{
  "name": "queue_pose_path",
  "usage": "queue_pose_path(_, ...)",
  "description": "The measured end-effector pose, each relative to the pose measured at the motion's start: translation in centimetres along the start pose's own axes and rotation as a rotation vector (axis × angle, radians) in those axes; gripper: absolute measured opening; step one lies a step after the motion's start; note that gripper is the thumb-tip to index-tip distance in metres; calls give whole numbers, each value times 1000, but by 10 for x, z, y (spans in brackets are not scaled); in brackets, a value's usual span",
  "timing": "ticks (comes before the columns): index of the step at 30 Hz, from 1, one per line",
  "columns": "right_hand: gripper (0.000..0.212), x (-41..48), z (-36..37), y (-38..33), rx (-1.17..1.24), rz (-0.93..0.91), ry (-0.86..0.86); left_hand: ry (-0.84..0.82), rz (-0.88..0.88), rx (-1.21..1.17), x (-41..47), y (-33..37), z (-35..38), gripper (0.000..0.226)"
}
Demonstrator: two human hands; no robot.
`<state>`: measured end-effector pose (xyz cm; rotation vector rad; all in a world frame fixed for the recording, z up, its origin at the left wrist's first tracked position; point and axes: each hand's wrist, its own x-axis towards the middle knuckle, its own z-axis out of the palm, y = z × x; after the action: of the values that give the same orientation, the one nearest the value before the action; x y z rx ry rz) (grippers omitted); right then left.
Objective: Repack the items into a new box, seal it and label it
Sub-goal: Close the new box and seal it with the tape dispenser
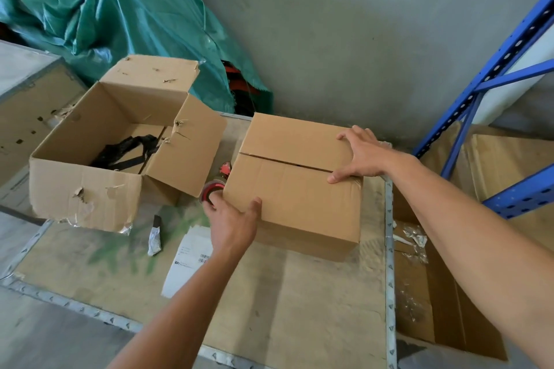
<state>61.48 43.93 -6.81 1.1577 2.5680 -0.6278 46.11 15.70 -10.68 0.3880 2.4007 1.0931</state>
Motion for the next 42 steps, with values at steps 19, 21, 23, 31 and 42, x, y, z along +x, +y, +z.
queue_pose_path(19, 74, -66, 55, -25, 384, 184, 183, -403, 195, 437, 54, 25, -41, 92)
queue_pose_path(21, 73, -67, 56, -24, 382, 201, 194, -405, 220, 454, 54, 25, -38, 91)
queue_pose_path(23, 72, -67, 56, -23, 381, 216, 193, -414, 236, 476, 55, 25, -36, 92)
queue_pose_path(31, 64, -75, 69, -30, 291, 179, 217, -626, 430, 437, 72, 46, -23, 102)
queue_pose_path(42, 90, -71, 71, -26, 218, 193, 230, -652, 562, 570, 85, 33, -17, 103)
